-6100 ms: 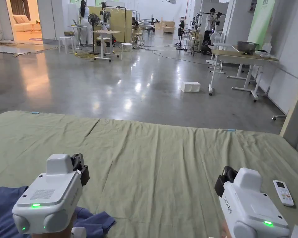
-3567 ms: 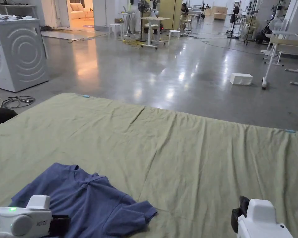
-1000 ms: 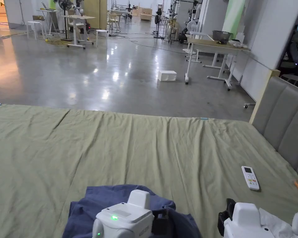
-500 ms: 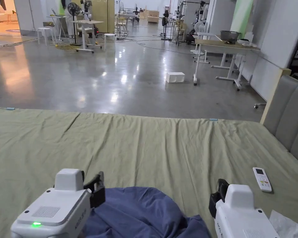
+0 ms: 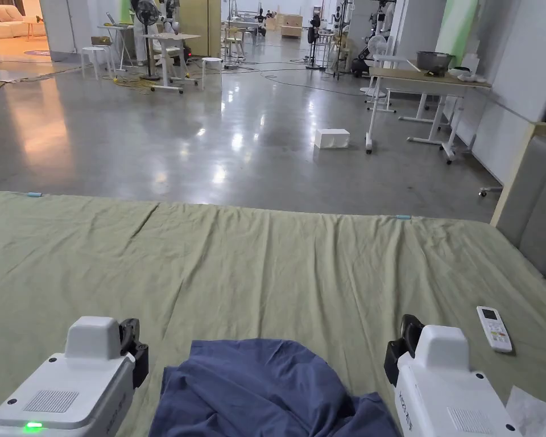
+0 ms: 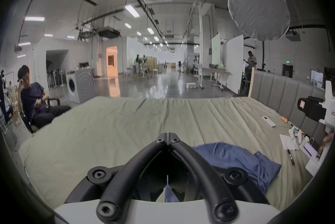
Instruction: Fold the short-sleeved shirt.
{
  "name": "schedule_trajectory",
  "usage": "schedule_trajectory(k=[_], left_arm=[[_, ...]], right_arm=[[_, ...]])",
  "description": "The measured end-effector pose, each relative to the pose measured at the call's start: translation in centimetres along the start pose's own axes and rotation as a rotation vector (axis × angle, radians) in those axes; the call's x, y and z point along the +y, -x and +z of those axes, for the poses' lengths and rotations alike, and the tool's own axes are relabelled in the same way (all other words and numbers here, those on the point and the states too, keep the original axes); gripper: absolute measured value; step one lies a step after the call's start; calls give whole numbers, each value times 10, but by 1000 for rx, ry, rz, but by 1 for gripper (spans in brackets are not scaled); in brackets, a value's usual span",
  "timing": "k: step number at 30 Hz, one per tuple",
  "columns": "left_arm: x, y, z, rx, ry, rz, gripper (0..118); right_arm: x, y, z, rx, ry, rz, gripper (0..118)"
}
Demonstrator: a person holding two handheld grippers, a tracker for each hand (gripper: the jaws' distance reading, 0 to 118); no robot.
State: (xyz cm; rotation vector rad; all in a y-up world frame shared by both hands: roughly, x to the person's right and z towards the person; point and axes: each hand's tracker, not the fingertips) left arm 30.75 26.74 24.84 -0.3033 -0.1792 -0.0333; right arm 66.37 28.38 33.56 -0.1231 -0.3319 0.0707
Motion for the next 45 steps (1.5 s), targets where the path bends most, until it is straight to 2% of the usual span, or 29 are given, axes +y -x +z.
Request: schedule_trajectory(k=[10,11,12,13,14,15,17,23,25,27,30,31,33,34,35,40,42,44,45], left_arm=[[-63,14,-83,-63,463,99,0],[-71,14,-92,-71,513,110,4],[-76,13,-98,-62,539,117,15],[-81,12,-104,-63,564,126,47],[-85,11,-111,-66,606,126,71],[-89,10,-117,-64,643,125,86],[-99,9,-120,-53,694,127,88],[-124,-4,-142,-12,757,93,88],[-121,0,-137,-6,793,52,85],[-113,-16,-126,9,732,-28,80],[-101,-11,-145,-28,732,-74,57],[-137,-28,-148,-36,737,-84,45],[-142,-28,-162,-57,743,-108,16],[-145,-27,-168,-65,742,-121,8],[-125,-35,-139,-81,739,-117,7],[-109,-11,-143,-103,677,-43,6],[-113,-17,-140,-103,653,-38,6],[-104,-19,-110,-81,612,-31,6],[-102,-18,-110,-78,587,-18,6]], right_arm=[[-20,-6,1,-1,55,6,0],[-23,-6,1,-2,65,8,0],[-26,-7,1,-4,71,11,0],[-28,-8,0,-6,78,13,0],[-31,-10,0,-9,87,15,0],[-34,-11,-1,-11,96,14,0],[-39,-13,-1,-16,108,14,0],[-55,-22,-3,-34,153,13,0],[-59,-25,-3,-39,166,14,0],[-62,-28,-3,-45,178,15,0],[-66,-32,-4,-52,191,16,0],[-67,-33,-4,-53,195,15,0],[-69,-36,-4,-56,202,9,0],[-70,-38,-5,-58,205,8,0],[-71,-40,-6,-58,211,3,0],[-70,-57,-11,-54,251,-14,0],[-72,-65,-18,-7,319,-27,0],[-77,-72,-26,36,402,-29,0],[-83,-76,-27,-4,486,-52,1]])
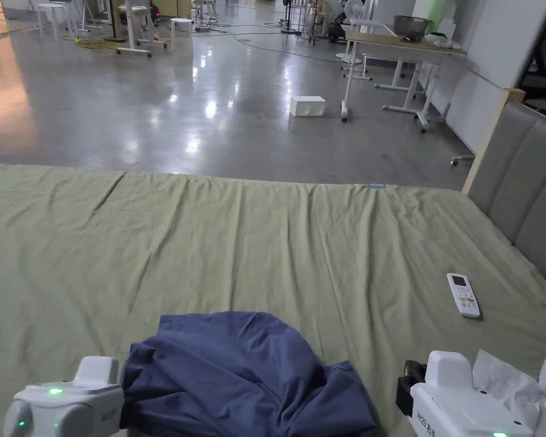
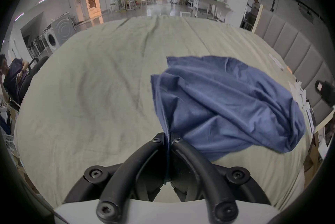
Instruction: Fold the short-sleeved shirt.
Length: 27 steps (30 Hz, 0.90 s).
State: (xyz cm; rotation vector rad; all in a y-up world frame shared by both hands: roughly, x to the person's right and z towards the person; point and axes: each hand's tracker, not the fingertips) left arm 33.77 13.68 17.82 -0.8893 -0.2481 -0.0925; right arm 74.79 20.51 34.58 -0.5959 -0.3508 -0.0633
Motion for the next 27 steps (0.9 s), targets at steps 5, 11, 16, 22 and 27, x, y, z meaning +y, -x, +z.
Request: schedule_trajectory(k=[5,11,16,22,27], left_arm=[[-6,-3,75,38,-46,42,6],[-2,40,32,52,-37,39,6],[-13,34,28,40,-8,21,6],[-22,33,29,27,19,31,6],[-23,33,33,20,4,36,6]], right_arm=[[-11,-3,-18,62,54,64,20],[-37,9,-55,90,208,104,41],[-64,22,-89,122,347,156,41],[-63,26,-92,108,339,131,14],[-65,36,-86,103,315,179,6]])
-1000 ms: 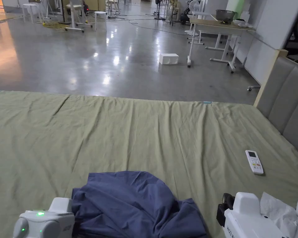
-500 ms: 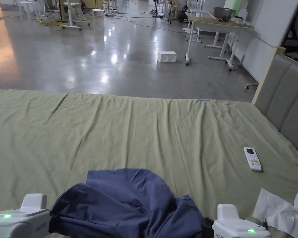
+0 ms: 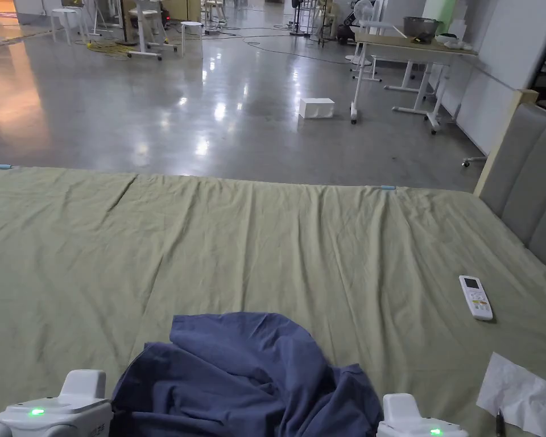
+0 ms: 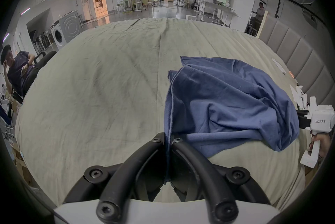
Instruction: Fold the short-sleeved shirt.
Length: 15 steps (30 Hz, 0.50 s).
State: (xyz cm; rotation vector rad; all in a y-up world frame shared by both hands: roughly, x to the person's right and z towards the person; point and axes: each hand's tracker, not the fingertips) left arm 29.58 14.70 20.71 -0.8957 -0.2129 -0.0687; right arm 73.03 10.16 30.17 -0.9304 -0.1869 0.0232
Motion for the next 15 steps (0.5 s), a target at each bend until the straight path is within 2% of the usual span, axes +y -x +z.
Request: schedule_trajectory(k=[5,11,15], left_arm=[[11,1,17,-16,-69,6,6],[41,3,39,-19,-135,-14,6],[69,6,61,-23,-211,-20,6]], right_arm=[[6,-3,28,0,-128,-37,5],[43,-12,79,-32,-313,1,5],[71,-22,116,-37,-422,-7,5]])
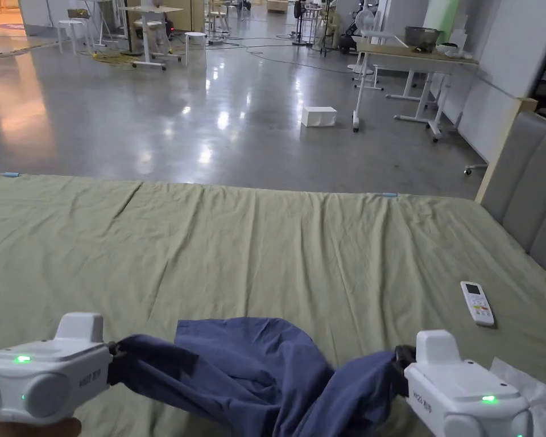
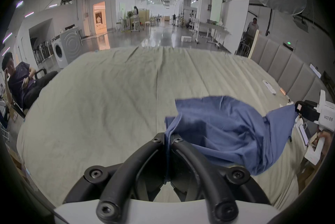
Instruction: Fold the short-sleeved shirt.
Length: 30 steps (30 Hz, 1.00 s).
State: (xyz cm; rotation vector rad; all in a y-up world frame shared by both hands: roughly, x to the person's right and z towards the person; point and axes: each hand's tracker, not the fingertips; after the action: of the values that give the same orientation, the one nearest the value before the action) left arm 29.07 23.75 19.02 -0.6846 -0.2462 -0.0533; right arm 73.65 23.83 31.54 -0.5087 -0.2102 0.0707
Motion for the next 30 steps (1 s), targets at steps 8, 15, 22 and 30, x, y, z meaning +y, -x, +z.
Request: schedule_trajectory(k=[8,15,22,30], left_arm=[[63,21,39,24,-125,-14,6],[108,49,81,84,-210,17,6],[147,73,98,98,-239,76,6],[190,102,104,148,-355,101,6]], right_arm=[[62,-28,35,-65,-155,-7,5],[108,-46,55,-83,-243,-30,5],[168,-43,65,-92,-353,-17,5],[226,-45,66,-114,-417,-31,5]])
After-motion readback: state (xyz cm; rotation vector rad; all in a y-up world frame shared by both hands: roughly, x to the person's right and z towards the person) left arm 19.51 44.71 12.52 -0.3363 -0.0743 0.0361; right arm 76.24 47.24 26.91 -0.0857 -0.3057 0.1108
